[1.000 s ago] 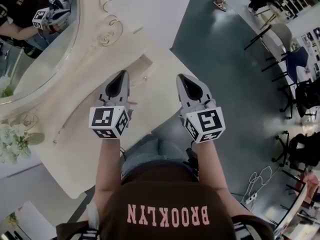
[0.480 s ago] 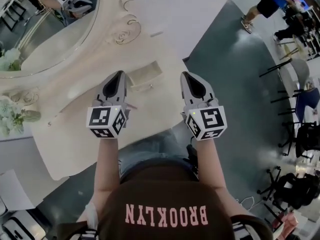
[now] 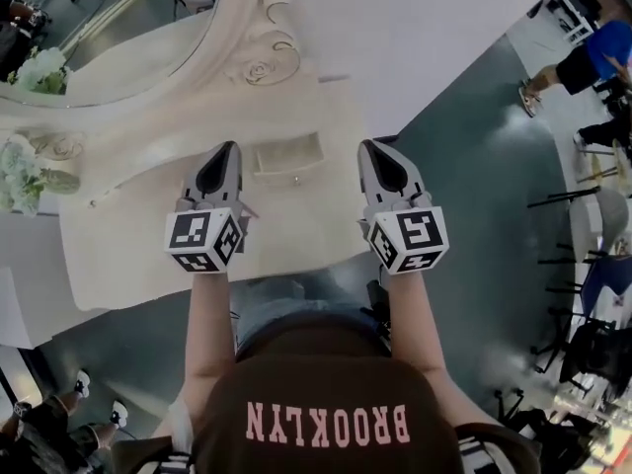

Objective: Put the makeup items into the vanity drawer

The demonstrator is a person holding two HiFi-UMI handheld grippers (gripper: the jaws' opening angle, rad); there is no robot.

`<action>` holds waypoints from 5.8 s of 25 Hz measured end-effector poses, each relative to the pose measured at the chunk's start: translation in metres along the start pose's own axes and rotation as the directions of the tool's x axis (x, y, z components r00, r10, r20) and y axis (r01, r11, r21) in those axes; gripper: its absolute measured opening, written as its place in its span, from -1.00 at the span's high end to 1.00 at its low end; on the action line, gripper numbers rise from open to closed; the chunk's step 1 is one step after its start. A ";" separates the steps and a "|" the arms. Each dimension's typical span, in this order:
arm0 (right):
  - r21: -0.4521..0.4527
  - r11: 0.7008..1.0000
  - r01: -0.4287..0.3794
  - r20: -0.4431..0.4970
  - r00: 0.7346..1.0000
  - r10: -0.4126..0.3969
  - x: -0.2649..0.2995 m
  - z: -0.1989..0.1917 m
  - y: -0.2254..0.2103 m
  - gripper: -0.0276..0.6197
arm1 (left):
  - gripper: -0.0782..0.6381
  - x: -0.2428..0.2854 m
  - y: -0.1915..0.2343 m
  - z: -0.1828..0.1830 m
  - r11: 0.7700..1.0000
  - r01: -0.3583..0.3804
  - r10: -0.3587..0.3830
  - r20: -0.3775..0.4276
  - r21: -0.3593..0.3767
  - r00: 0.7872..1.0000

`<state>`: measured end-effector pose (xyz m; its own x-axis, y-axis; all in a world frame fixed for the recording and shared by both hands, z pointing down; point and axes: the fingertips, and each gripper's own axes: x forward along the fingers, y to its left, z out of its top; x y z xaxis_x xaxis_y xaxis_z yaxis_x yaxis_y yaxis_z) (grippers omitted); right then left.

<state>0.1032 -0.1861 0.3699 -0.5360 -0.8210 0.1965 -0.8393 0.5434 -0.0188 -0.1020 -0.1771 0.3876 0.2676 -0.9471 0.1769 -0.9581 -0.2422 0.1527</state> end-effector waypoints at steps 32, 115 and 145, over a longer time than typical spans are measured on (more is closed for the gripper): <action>0.071 0.982 -0.173 -0.190 0.964 0.184 0.022 -0.098 0.000 0.92 | 0.27 -0.035 0.036 -0.181 0.936 -0.347 0.288 -0.435 -0.061 0.853; 0.085 0.992 0.096 -0.036 0.995 -0.093 -0.032 -0.033 -0.061 0.92 | 0.67 0.042 -0.020 -0.016 0.981 -0.030 0.052 -0.108 0.192 0.993; 0.157 0.937 0.312 -0.127 0.947 -0.294 -0.076 -0.063 -0.054 0.92 | 0.67 0.059 -0.063 -0.102 0.877 0.398 -0.259 -0.435 0.268 0.863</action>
<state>0.1955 -0.1418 0.4180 -0.2497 -0.9152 0.3162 -0.9679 0.2261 -0.1099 -0.0151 -0.1961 0.4872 0.5230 -0.6629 0.5358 -0.7613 -0.6460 -0.0561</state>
